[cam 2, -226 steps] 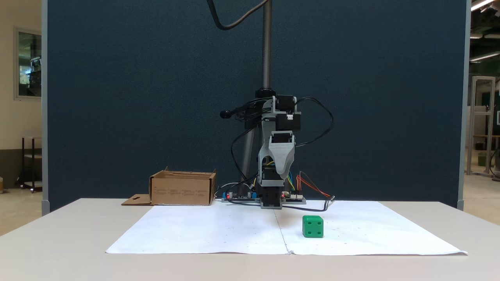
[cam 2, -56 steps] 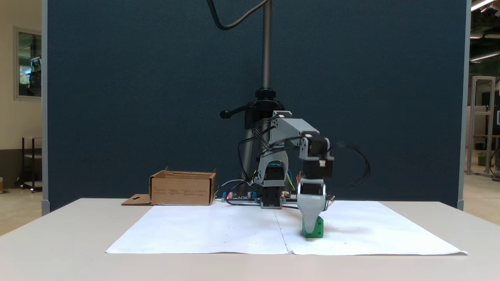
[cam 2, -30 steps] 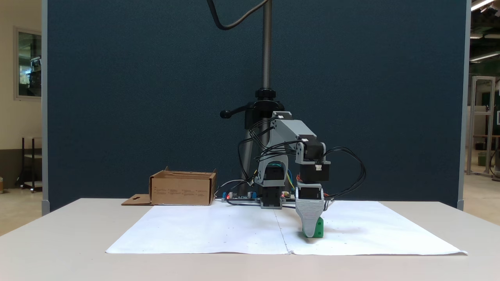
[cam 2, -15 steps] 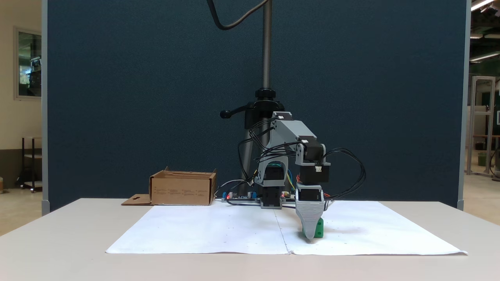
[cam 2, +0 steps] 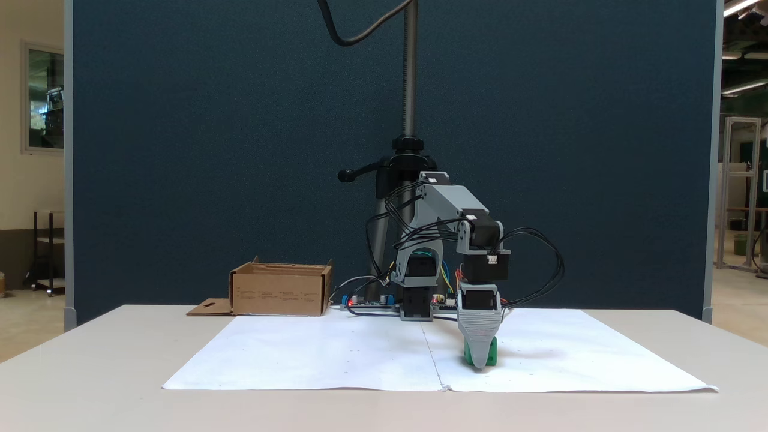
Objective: Grasp a green dice and put it in the bin.
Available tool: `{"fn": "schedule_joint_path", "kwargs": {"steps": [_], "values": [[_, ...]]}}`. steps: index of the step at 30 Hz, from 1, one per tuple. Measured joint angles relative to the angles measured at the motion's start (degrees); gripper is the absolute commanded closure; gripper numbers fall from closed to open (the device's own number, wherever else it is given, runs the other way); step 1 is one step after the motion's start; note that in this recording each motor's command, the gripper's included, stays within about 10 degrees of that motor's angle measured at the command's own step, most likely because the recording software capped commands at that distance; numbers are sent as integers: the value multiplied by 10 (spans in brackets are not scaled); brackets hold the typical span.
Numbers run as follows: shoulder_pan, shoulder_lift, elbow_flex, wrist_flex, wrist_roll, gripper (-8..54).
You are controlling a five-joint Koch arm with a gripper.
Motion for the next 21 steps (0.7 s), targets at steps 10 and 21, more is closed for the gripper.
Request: {"fn": "schedule_joint_path", "kwargs": {"steps": [10,21], "values": [[0,1,5,-1,0,286],[3,1,5,-3,1,335]]}}
